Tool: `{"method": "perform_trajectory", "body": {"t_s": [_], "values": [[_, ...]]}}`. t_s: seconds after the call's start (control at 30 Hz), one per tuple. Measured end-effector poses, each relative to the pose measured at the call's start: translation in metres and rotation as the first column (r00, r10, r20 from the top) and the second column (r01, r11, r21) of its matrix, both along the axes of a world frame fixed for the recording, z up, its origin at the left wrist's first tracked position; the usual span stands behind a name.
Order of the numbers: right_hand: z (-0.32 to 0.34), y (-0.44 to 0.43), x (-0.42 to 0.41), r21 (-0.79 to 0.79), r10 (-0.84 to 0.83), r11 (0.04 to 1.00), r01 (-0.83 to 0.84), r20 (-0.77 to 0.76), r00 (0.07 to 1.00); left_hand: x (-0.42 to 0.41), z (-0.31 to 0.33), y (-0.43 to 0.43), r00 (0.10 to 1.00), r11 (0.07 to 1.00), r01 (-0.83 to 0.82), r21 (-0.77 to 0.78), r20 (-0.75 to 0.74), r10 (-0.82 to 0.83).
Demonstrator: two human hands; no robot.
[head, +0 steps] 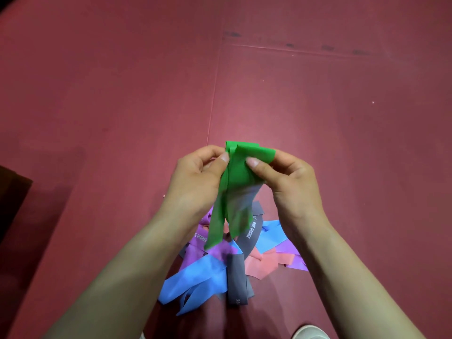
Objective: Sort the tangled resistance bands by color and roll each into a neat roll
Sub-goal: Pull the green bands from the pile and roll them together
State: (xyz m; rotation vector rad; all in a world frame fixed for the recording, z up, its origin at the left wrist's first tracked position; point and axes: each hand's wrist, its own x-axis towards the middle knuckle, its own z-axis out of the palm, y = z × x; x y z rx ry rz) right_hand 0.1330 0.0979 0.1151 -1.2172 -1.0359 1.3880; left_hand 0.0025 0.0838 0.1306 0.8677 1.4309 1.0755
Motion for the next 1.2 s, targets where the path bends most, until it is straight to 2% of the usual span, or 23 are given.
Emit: {"method": "perform_trajectory", "body": {"t_s": [0.27, 0.5, 0.83, 0.93, 1.2], "values": [[-0.0003, 0.0003, 0.0021, -0.047, -0.028, 0.999, 0.024, -0.089, 0.996, 0.0004, 0.0045, -0.0008, 1.0, 1.0, 0.019, -0.011, 0.019, -0.019], [-0.0021, -0.0012, 0.0013, -0.054, -0.025, 0.998, 0.022, -0.054, 0.998, 0.0016, 0.0022, -0.0028, 0.996, 0.999, 0.04, 0.033, -0.081, -0.038], [-0.004, -0.0018, 0.0027, -0.028, -0.022, 0.999, 0.021, -0.048, 0.999, 0.0017, 0.0007, -0.003, 0.993, 1.0, 0.014, 0.021, -0.119, -0.011], [-0.0045, -0.0012, 0.0038, -0.008, -0.012, 1.0, 0.012, -0.036, 0.999, 0.0014, 0.0027, -0.0031, 0.988, 0.999, 0.025, 0.045, -0.156, -0.018], [-0.0018, -0.0004, 0.0016, 0.108, -0.029, 0.994, 0.027, 0.02, 0.999, 0.0016, 0.0005, -0.0038, 0.992, 0.994, 0.042, 0.099, -0.125, -0.03]]}}
